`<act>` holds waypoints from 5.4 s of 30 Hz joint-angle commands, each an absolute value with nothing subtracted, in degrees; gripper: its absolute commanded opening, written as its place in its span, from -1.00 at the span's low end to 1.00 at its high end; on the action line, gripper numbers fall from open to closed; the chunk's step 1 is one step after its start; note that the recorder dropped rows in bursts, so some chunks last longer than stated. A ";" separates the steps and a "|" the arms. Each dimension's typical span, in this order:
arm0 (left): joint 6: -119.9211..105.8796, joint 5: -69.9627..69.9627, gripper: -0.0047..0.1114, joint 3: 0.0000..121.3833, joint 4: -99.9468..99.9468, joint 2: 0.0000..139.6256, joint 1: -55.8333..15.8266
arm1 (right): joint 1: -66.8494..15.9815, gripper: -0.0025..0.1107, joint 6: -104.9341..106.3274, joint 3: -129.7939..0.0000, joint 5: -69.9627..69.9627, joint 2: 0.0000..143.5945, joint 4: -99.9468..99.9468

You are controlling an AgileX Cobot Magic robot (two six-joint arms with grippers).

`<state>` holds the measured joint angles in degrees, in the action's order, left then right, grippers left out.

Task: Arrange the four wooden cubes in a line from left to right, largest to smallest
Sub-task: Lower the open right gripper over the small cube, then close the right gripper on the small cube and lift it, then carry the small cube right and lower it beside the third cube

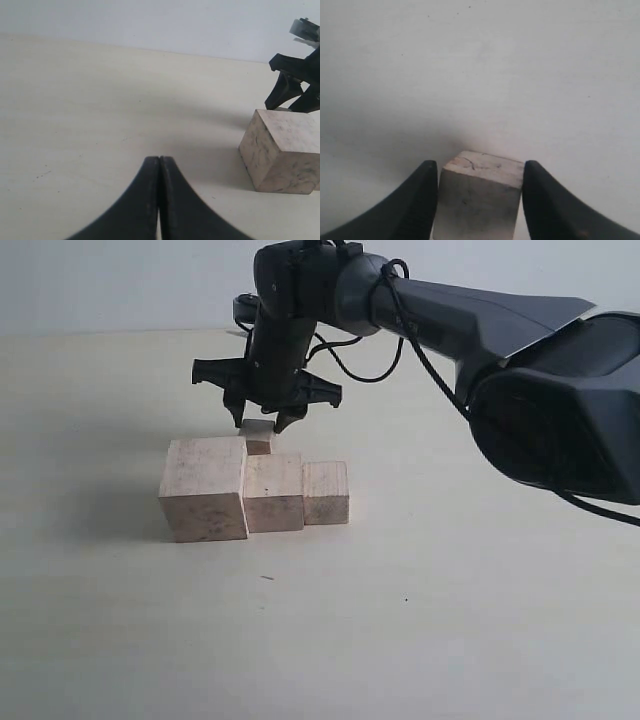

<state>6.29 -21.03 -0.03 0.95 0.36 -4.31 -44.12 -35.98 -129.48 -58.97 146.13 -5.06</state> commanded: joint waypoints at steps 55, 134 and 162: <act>6.28 -20.61 -0.92 0.00 0.82 0.00 -4.75 | -42.63 -0.96 -19.73 -140.30 -69.96 134.55 6.68; 6.28 -20.61 -0.92 0.00 0.82 0.00 -4.75 | -38.01 -0.96 -22.01 -70.03 -31.44 102.33 2.94; 6.28 -20.61 -0.92 0.00 0.82 0.00 -4.75 | -36.91 -0.96 -9.43 -63.10 -23.08 109.37 -14.61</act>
